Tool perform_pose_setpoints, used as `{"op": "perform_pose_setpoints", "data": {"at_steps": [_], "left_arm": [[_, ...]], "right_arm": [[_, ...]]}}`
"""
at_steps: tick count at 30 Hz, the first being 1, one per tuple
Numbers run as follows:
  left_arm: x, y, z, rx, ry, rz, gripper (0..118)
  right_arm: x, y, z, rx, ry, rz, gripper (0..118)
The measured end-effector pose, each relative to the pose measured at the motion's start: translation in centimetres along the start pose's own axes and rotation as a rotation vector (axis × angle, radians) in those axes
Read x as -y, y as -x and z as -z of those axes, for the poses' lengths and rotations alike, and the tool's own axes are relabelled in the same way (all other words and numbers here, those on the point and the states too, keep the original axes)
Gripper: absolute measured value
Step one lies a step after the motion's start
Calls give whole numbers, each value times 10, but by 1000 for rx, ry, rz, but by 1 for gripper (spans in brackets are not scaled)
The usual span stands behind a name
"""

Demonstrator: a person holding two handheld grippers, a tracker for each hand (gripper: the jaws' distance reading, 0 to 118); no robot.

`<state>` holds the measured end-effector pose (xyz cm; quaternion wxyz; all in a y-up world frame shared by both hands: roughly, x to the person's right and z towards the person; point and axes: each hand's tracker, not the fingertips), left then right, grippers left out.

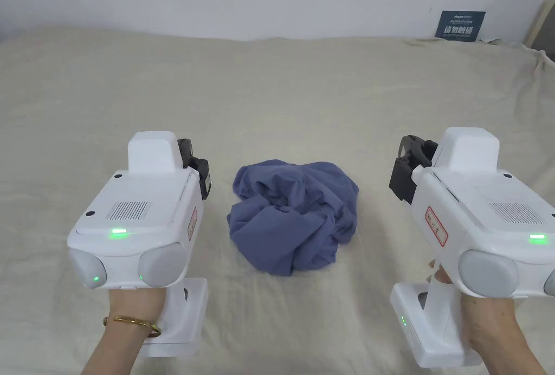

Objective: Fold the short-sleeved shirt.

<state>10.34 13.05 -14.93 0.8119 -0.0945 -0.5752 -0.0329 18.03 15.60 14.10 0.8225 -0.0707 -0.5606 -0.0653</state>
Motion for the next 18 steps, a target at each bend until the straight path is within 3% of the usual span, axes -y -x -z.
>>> {"op": "perform_pose_setpoints", "data": {"at_steps": [3,5,6,7,8,10,18], "left_arm": [[-9,2,6,23,38,-49,3],[-15,5,16,65,101,-89,22],[-19,6,22,67,138,-95,37],[-22,5,28,70,170,-87,64],[-25,4,35,84,201,-76,83],[-29,3,49,120,288,-54,113],[-25,-14,113,133,583,-28,115]], "right_arm": [[-2,0,0,-2,-5,-4,0],[-2,0,0,-4,-8,-5,0],[-3,0,0,-4,-9,-6,0],[-3,-1,1,-4,-9,-5,0],[-3,-1,1,-3,-9,-5,0],[-2,-2,3,-3,-6,-2,0],[9,-6,12,6,22,5,0]]}}
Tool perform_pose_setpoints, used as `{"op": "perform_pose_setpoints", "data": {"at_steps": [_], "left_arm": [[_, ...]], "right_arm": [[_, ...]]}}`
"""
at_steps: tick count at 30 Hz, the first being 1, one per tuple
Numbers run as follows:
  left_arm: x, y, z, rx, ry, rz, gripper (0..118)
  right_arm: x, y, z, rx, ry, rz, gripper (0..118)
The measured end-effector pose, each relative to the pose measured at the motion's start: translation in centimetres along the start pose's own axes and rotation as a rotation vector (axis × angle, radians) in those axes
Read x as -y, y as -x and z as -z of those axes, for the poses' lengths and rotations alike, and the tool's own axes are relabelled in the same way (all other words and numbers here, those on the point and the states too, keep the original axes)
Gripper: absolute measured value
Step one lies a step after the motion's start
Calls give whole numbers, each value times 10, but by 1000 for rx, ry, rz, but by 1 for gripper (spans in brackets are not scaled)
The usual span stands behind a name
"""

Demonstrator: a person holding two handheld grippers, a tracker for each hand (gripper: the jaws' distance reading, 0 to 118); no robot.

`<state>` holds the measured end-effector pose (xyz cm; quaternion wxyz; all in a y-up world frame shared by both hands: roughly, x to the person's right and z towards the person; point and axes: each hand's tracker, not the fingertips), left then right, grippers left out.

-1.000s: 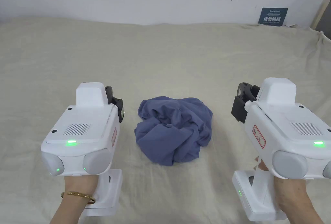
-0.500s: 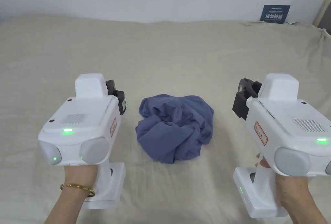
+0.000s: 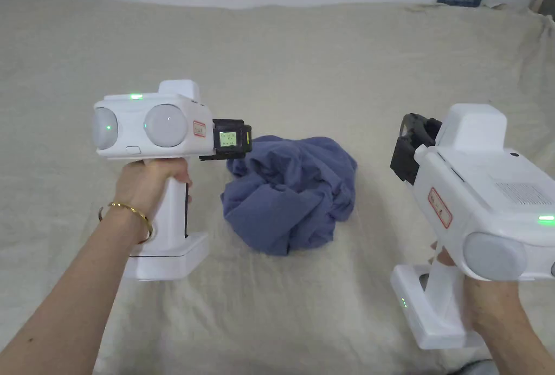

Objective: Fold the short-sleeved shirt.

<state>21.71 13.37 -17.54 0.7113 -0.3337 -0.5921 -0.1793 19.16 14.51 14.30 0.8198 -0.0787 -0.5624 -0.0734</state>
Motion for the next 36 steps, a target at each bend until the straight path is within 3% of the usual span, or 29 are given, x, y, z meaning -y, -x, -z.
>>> {"op": "perform_pose_setpoints", "data": {"at_steps": [8,12,15,17,18,19,20,24,28,36], "left_arm": [[1,-8,73,-65,294,50,115],[8,-1,98,-30,404,-29,109],[16,1,108,-50,425,-32,92],[20,2,113,-48,451,-29,72],[22,4,114,-38,462,-38,48],[23,4,115,-15,473,-68,11],[25,4,116,6,472,-101,4],[31,-4,117,-20,475,-15,0],[28,3,103,5,419,-73,0],[29,15,45,59,134,-213,0]], "right_arm": [[12,-12,9,23,40,11,0],[16,-16,13,34,55,10,0],[19,-18,16,40,65,12,0],[20,-19,18,42,71,14,0],[21,-19,19,44,73,15,0],[21,-19,20,44,74,15,0],[22,-19,20,45,76,14,0],[23,-18,22,45,82,15,0],[19,-18,24,40,87,2,0],[-25,-23,58,-43,163,9,0]]}}
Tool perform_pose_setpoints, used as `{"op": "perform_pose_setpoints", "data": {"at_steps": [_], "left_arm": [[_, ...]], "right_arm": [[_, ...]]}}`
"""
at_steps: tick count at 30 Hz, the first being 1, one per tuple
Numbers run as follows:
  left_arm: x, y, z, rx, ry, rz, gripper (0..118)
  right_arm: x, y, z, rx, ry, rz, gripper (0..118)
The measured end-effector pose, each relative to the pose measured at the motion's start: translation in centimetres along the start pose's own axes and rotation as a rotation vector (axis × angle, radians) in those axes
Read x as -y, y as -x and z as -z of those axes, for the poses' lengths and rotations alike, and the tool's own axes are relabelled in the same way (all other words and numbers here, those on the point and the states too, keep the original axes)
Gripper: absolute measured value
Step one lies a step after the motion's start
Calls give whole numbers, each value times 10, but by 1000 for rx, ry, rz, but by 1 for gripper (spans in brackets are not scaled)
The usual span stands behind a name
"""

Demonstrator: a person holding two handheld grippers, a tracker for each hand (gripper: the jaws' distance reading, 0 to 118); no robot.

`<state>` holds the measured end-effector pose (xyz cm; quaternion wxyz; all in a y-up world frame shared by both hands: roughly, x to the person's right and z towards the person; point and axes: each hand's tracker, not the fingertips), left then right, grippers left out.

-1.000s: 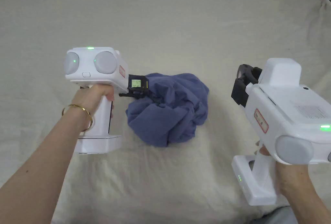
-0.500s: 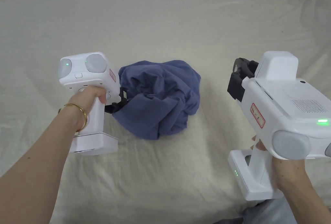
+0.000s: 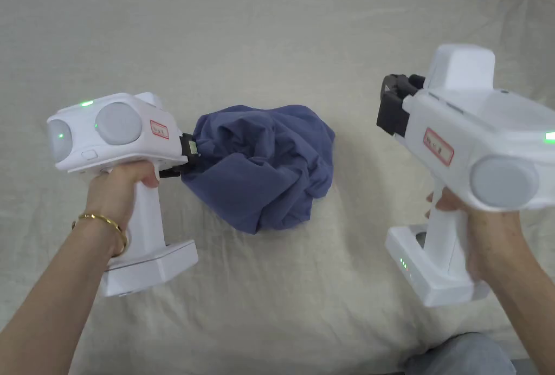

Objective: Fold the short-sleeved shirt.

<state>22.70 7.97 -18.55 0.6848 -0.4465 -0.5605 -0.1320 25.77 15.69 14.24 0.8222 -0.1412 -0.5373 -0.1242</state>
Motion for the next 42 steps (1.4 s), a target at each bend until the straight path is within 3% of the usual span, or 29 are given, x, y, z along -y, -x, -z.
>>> {"op": "perform_pose_setpoints", "data": {"at_steps": [8,14,15,16,18,19,20,31,32,34,36,37,39,42], "left_arm": [[17,1,-16,-16,-116,-30,0],[23,-3,-16,-18,-139,-23,0],[23,-2,-16,-15,-140,-26,0],[23,-1,-16,-12,-141,-31,0],[24,0,-16,-10,-143,-33,0],[25,1,-16,-10,-144,-34,0],[25,2,-16,-7,-144,-34,0],[31,6,-17,17,-130,-42,0],[30,6,-16,17,-129,-43,0],[31,7,-15,15,-125,-39,0],[31,8,-13,17,-120,-39,0],[31,9,-13,19,-119,-46,0],[32,10,-12,20,-119,-52,0],[33,12,-11,14,-115,-61,0]], "right_arm": [[-64,-4,127,-79,401,-27,0],[-58,0,220,-45,652,25,3],[-55,0,231,-31,670,30,13],[-51,0,242,-19,692,41,37],[-42,0,262,-20,762,43,72],[-36,1,272,-18,797,43,85],[-31,3,280,-6,804,41,89],[21,14,326,36,882,60,87],[23,13,327,35,884,68,82],[25,11,326,30,877,96,59],[24,11,326,40,875,93,54],[22,11,325,42,875,83,43],[19,12,322,59,868,41,4],[14,10,319,50,877,37,4]]}}
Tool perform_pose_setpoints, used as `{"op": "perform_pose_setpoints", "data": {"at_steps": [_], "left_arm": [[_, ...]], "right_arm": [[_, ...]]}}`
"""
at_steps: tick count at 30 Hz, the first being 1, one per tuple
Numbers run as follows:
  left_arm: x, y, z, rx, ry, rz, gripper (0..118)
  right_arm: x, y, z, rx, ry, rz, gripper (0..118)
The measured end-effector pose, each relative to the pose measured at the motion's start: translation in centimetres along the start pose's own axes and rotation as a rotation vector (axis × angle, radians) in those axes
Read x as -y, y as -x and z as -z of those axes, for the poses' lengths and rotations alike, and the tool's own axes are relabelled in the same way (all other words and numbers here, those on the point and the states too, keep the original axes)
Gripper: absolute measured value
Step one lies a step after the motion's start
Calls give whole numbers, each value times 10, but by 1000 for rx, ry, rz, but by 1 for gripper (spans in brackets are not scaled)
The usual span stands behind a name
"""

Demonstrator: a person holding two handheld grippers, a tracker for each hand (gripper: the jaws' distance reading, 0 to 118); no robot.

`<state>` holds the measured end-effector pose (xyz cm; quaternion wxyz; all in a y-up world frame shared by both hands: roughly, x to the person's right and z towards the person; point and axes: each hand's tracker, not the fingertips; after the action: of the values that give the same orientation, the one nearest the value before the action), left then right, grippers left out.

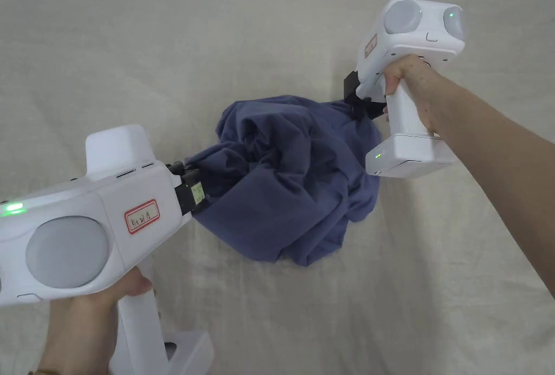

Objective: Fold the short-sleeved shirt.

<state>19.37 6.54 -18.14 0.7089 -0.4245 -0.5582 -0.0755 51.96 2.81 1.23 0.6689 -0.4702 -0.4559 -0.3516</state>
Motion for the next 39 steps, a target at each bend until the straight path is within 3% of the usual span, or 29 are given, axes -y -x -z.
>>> {"op": "perform_pose_setpoints", "data": {"at_steps": [4,8,19,26,30,39], "left_arm": [[-1,5,2,-2,9,-18,0],[-10,12,-6,32,9,-90,0],[-95,20,-75,-65,-208,-29,0],[-147,31,-132,-66,-299,-67,0],[-162,26,-165,-24,-349,-86,0],[-209,-9,-232,1,-478,8,0]], "right_arm": [[3,-6,-22,-37,-29,12,3],[6,-17,-66,-59,-109,-24,3],[35,-88,-245,-89,-389,40,3],[75,-129,-340,-112,-536,106,3],[100,-136,-380,-182,-606,141,3],[116,-128,-454,-167,-749,117,3]]}}
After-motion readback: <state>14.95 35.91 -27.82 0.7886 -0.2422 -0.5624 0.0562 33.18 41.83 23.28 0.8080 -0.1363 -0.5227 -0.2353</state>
